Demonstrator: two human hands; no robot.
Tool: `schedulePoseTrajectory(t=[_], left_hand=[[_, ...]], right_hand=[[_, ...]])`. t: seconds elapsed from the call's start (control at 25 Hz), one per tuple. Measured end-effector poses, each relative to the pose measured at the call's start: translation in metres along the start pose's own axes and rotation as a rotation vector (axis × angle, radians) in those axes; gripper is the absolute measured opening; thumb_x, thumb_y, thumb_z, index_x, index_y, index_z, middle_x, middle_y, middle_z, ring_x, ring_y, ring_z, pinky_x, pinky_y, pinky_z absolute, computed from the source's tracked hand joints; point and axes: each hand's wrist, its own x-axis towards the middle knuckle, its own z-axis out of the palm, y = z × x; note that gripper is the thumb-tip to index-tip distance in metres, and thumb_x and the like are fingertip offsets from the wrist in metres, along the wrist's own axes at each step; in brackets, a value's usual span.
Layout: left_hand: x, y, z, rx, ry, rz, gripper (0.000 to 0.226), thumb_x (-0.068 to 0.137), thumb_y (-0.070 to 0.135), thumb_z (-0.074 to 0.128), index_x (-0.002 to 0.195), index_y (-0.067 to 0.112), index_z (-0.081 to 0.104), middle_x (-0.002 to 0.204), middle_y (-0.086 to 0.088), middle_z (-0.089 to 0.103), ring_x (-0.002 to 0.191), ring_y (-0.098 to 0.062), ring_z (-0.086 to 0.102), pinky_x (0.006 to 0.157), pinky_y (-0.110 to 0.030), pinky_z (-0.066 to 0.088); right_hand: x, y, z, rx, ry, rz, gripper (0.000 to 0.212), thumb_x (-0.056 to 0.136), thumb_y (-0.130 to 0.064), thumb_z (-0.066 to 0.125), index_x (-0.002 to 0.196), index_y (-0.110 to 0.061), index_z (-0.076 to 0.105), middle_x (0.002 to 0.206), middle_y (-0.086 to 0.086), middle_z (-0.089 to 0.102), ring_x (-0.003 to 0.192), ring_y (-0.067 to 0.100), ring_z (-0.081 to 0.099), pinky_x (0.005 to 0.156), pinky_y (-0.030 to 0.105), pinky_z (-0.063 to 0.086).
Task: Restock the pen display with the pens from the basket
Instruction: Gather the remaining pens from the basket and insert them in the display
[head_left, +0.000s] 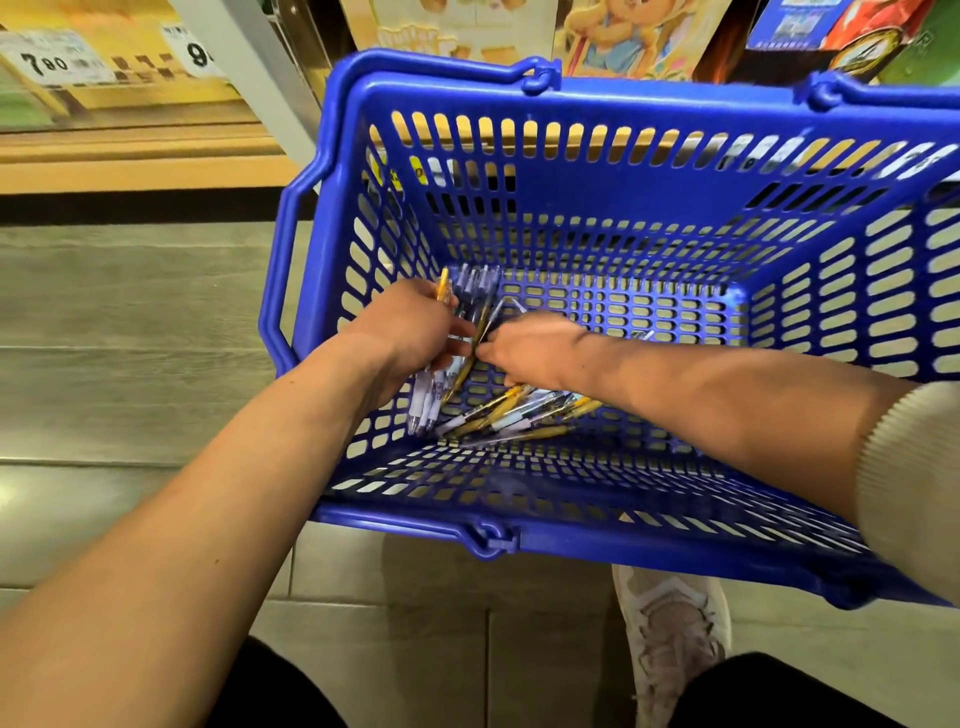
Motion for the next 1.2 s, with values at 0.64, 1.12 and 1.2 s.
schedulePoseTrajectory(t=[0.64, 1.12, 1.2], left_hand=[[-0.003, 0.003, -0.002, -0.218, -0.068, -0.124, 0.022, 0.103, -0.001, 0.048, 0.121, 0.01, 0.055, 0.113, -0.016, 0.073, 0.09, -0.028, 0.071, 0.087, -0.048, 0.058], [-0.003, 0.007, -0.002, -0.271, -0.063, -0.126, 0.024, 0.101, -0.004, 0.048, 0.12, 0.008, 0.057, 0.11, -0.017, 0.075, 0.085, -0.025, 0.074, 0.079, -0.041, 0.061], [-0.001, 0.005, -0.002, -0.221, -0.054, -0.102, 0.023, 0.101, -0.002, 0.053, 0.121, 0.005, 0.058, 0.11, -0.017, 0.075, 0.086, -0.024, 0.074, 0.073, -0.036, 0.061]], right_hand=[[0.014, -0.029, 0.017, 0.029, -0.252, -0.097, 0.015, 0.095, -0.018, 0.062, 0.108, -0.014, 0.066, 0.108, 0.001, 0.052, 0.115, 0.025, 0.051, 0.097, 0.038, 0.049], [-0.01, -0.017, -0.006, 0.386, -0.355, -0.063, 0.03, 0.103, -0.032, 0.054, 0.131, -0.02, 0.055, 0.112, -0.001, 0.06, 0.093, 0.019, 0.058, 0.077, 0.033, 0.05], [-0.024, 0.004, -0.025, 0.613, -0.269, -0.075, 0.028, 0.101, -0.039, 0.056, 0.127, -0.029, 0.06, 0.103, -0.009, 0.065, 0.089, 0.015, 0.063, 0.082, 0.037, 0.055]])
